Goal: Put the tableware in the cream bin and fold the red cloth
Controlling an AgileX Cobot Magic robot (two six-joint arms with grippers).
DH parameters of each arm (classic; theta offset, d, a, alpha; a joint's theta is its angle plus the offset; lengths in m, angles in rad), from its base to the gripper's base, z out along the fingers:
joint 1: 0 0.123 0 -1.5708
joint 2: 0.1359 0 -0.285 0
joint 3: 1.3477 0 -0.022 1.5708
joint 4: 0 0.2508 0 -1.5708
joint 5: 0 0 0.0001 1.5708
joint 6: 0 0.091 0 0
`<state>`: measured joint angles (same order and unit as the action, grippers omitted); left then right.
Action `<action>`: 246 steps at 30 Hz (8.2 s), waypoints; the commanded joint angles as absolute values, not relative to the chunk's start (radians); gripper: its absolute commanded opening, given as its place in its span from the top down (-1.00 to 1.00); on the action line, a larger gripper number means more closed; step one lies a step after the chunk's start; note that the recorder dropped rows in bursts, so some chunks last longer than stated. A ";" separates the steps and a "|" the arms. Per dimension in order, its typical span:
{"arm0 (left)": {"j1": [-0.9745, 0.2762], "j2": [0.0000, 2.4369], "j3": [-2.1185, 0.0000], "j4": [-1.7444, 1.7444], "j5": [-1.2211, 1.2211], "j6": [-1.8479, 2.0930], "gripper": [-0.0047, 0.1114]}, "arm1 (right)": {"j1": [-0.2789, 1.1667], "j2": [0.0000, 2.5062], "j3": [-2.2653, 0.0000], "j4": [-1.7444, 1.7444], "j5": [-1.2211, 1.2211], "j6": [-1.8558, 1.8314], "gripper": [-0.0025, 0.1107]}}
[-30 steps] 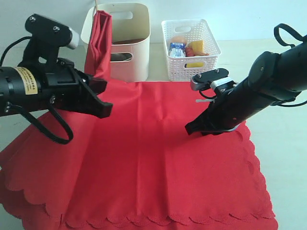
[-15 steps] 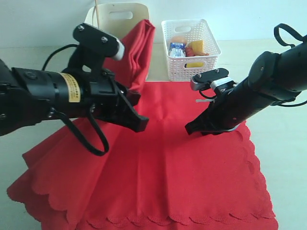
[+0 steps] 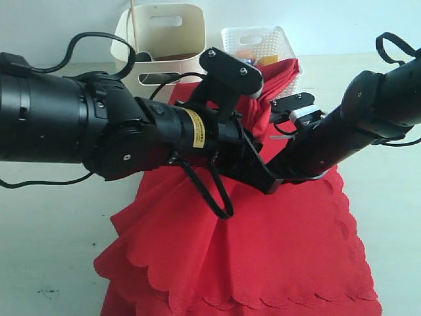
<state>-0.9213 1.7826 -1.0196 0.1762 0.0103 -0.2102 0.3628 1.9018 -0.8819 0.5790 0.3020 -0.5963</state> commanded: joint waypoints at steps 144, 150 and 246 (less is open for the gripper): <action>-0.698 1.450 -0.594 0.255 -0.036 -0.230 0.88 | 0.673 1.843 -0.837 -0.834 0.189 0.989 0.96; -0.679 1.282 -0.408 0.247 -0.209 -0.250 0.88 | 0.673 1.894 -0.837 -0.856 0.247 0.989 0.96; -0.517 1.116 -0.233 0.199 -0.265 -0.221 0.88 | 0.203 1.956 -0.770 -1.463 0.241 1.570 0.96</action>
<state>-0.5193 1.1221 -0.2372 0.2058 -0.2623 -0.2129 0.2063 1.8936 -0.7623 -1.4444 0.1679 1.5663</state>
